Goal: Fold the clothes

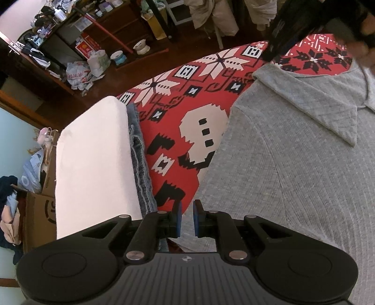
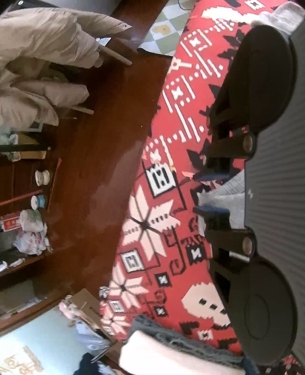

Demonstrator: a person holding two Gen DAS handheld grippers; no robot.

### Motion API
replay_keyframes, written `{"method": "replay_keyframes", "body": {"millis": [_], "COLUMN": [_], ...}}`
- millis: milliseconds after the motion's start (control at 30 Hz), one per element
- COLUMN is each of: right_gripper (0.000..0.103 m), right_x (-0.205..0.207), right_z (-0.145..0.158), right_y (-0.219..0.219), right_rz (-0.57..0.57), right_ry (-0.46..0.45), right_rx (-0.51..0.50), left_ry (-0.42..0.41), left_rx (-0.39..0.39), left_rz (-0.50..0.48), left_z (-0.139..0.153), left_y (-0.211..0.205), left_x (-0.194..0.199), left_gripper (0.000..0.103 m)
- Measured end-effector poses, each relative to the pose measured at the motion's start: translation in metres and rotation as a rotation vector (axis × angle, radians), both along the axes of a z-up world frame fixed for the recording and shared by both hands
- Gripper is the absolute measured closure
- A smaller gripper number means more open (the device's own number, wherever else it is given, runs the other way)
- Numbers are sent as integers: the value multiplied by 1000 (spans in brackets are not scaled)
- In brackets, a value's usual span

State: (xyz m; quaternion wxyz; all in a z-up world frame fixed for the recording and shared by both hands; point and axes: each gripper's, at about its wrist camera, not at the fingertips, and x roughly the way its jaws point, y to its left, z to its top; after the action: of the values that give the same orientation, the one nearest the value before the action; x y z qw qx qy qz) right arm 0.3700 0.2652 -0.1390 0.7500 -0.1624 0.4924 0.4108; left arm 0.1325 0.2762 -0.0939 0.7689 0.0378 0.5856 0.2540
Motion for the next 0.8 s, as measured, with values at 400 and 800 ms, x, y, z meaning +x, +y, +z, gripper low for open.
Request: {"method": "replay_keyframes", "body": {"millis": [400,800], "right_gripper": [92,94], "right_x": [30,88], "right_z": [41,-10], "right_y": [-172,-185], "right_rz": [-258,-381], "right_ry": [-54,-23], "right_rx": [-80,-55], "left_ry": [-30,46], "left_rx": [-8,-4], "left_rz": [77,186], "left_z": [10,14], "left_y": [-13,-16], "left_x": [4,-29], "left_gripper": [95,95]}}
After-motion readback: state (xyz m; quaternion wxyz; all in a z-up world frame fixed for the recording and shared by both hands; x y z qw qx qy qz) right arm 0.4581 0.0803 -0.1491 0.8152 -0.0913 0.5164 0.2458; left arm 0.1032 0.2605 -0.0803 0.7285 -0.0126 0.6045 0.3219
